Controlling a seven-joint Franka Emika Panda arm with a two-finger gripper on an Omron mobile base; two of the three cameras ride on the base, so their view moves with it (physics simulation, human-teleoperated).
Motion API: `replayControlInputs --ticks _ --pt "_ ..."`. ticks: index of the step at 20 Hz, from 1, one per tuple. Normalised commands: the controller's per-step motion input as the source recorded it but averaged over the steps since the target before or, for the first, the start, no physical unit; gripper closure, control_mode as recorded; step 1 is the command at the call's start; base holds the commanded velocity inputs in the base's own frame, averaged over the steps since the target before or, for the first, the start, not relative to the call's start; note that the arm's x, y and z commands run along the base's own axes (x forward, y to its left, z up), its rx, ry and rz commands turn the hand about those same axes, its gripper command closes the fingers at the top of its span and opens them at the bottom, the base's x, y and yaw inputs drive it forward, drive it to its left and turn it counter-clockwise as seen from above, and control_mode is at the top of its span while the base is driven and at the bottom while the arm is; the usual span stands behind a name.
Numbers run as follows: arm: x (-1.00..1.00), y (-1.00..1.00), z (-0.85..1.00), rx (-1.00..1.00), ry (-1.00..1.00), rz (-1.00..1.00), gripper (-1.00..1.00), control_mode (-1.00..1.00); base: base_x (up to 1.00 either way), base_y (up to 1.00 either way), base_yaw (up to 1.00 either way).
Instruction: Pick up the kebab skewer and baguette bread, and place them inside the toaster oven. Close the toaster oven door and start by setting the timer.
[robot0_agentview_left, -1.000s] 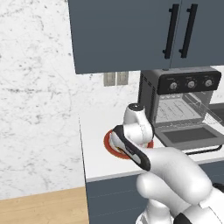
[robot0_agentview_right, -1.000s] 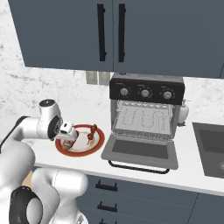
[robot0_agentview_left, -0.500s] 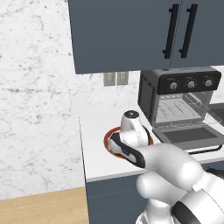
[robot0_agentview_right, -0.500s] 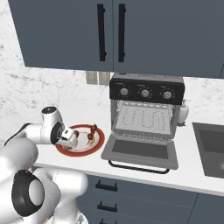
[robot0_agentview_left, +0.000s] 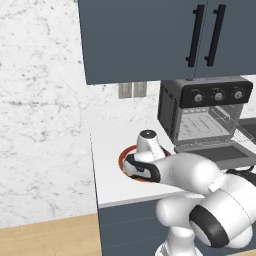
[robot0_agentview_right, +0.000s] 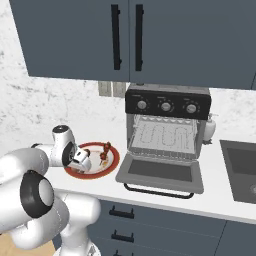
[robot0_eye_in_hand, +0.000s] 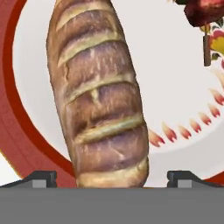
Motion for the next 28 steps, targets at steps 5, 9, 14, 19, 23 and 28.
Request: replayControlInputs --ticks 5,9,14,19,23,28 --pt "0.28 0.00 -0.12 0.00 0.04 0.00 -1.00 -1.00 0.00 0.00 0.00" --pt "0.03 0.00 -0.03 0.00 0.02 0.00 -1.00 -1.00 0.00 0.00 0.00" --pt "0.00 0.00 0.00 0.00 0.02 -0.01 1.00 -1.00 0.00 0.00 0.00" --pt "-0.17 -0.01 0.00 0.01 0.00 -0.02 1.00 -1.00 0.00 0.00 0.00" --pt "-0.06 -0.10 0.31 0.03 0.00 -0.02 1.00 -1.00 0.00 0.00 0.00" --pt "0.00 -0.11 0.98 0.14 0.00 0.00 1.00 -1.00 0.00 0.00 0.00"
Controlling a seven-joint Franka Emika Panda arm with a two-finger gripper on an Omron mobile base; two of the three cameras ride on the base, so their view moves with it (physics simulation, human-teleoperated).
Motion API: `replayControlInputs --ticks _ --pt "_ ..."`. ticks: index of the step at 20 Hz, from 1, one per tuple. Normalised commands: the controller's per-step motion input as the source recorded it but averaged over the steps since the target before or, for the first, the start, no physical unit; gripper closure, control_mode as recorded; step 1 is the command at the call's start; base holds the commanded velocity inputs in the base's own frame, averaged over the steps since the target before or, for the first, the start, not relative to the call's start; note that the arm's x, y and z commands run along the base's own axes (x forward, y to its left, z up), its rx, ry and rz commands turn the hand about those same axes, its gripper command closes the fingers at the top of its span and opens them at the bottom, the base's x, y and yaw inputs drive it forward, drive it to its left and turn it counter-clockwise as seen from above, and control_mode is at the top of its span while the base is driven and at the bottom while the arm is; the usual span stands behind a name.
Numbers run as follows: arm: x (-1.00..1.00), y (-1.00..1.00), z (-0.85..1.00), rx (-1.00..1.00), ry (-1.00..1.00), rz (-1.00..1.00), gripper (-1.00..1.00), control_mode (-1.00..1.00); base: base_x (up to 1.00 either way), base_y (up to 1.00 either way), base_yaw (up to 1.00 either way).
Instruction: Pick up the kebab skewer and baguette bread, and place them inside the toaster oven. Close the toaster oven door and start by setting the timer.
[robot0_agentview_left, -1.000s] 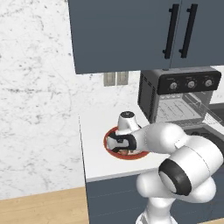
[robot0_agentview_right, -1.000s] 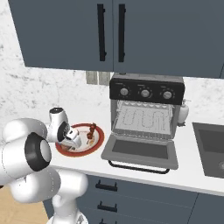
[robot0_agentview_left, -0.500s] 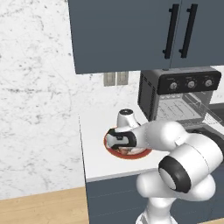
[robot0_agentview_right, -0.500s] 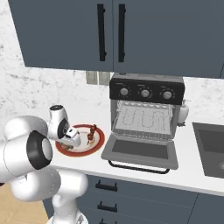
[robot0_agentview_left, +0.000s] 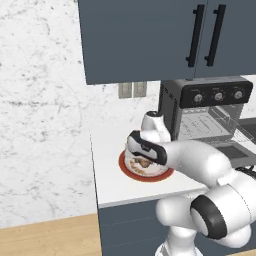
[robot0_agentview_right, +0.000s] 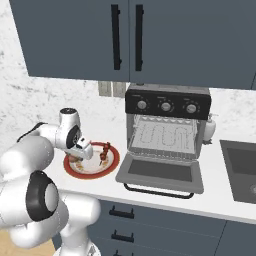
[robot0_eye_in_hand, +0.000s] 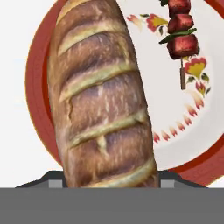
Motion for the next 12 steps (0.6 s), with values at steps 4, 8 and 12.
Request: replayControlInputs --ticks 4,8,12 --pt "-0.05 -0.76 0.92 0.03 0.00 0.01 1.00 -1.00 0.00 0.00 0.00" --pt "0.00 -0.91 0.50 0.00 0.00 0.04 1.00 -1.00 0.00 0.00 0.00" --pt "0.00 -0.92 0.31 0.00 0.00 0.06 1.00 -1.00 0.00 0.00 0.00"
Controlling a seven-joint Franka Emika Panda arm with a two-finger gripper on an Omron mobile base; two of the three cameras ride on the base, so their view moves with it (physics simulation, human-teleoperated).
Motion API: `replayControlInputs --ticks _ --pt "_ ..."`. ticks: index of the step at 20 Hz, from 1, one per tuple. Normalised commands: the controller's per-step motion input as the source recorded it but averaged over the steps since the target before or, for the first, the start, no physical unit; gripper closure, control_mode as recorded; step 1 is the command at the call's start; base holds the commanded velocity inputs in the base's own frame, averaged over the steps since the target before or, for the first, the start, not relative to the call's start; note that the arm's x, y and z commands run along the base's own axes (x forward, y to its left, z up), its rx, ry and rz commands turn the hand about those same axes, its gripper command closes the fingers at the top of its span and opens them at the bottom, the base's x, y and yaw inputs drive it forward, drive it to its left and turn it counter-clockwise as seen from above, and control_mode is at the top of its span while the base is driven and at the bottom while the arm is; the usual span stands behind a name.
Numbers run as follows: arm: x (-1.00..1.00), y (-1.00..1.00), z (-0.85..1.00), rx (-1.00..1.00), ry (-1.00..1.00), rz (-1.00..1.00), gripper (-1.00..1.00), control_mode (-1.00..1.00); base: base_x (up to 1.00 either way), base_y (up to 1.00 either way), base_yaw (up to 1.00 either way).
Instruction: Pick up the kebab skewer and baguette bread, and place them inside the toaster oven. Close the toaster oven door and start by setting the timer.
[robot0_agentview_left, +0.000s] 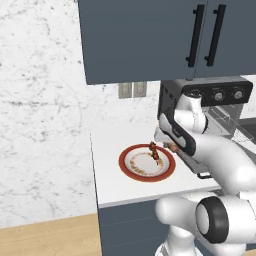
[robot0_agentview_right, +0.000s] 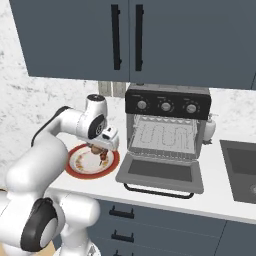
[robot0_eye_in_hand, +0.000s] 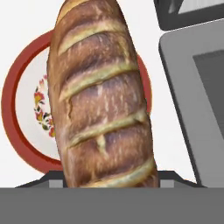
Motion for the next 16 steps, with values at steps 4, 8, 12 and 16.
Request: replayControlInputs --ticks 4,8,12,16 --pt "0.13 -0.91 0.19 0.00 0.00 0.04 1.00 -1.00 0.00 0.00 0.00" --pt "0.03 -0.57 0.01 0.00 -0.01 0.04 1.00 -1.00 0.00 0.00 0.00" --pt "0.00 -0.36 0.00 0.00 -0.14 0.06 1.00 -1.00 0.00 0.00 0.00" --pt "0.03 -0.33 0.00 0.00 -0.17 0.05 1.00 -1.00 0.00 0.00 0.00"
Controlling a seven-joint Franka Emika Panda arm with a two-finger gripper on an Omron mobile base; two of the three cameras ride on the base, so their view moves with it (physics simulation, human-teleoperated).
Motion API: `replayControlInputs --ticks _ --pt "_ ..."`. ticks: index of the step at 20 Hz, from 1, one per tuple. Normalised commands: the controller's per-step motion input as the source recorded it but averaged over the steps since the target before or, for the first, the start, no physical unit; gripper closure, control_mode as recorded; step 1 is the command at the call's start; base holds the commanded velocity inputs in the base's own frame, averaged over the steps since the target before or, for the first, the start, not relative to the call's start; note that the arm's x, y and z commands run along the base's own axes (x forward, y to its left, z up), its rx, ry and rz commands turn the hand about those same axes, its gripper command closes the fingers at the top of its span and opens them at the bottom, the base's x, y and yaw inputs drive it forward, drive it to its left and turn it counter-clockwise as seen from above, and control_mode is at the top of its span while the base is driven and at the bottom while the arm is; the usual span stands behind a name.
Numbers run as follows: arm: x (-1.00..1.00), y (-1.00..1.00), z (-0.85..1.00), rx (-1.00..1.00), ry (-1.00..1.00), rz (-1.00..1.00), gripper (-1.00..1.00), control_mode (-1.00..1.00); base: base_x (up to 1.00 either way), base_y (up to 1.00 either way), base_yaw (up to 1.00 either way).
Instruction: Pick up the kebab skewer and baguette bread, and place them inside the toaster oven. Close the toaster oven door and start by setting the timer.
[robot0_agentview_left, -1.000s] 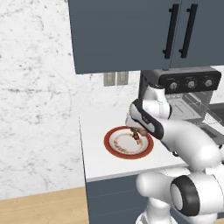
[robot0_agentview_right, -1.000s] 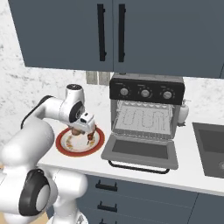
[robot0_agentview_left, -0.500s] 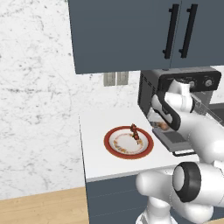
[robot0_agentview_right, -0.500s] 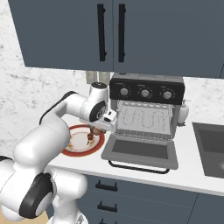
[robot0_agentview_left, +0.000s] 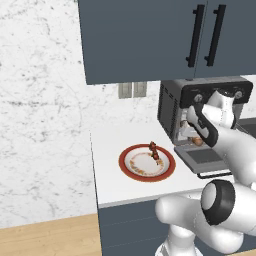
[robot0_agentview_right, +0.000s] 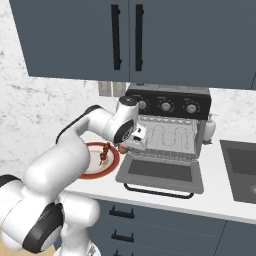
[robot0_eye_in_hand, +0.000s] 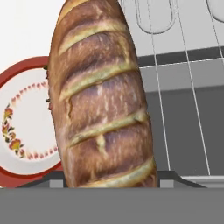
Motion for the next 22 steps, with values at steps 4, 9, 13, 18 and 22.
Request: replayControlInputs --ticks 4,9,13,18,22 --pt "0.10 -0.36 0.00 0.00 -0.11 0.05 1.00 -1.00 0.00 0.00 0.00" --pt "0.23 -0.50 0.06 0.00 -0.04 0.06 1.00 -1.00 0.00 0.00 0.00" --pt "0.27 -0.37 0.01 0.00 0.00 0.05 1.00 -1.00 0.00 0.00 0.00" --pt "0.26 -0.01 0.00 0.00 -0.01 0.05 1.00 -1.00 0.00 0.00 0.00" --pt "0.16 0.00 -0.02 0.00 0.00 0.00 1.00 -1.00 0.00 0.00 0.00"
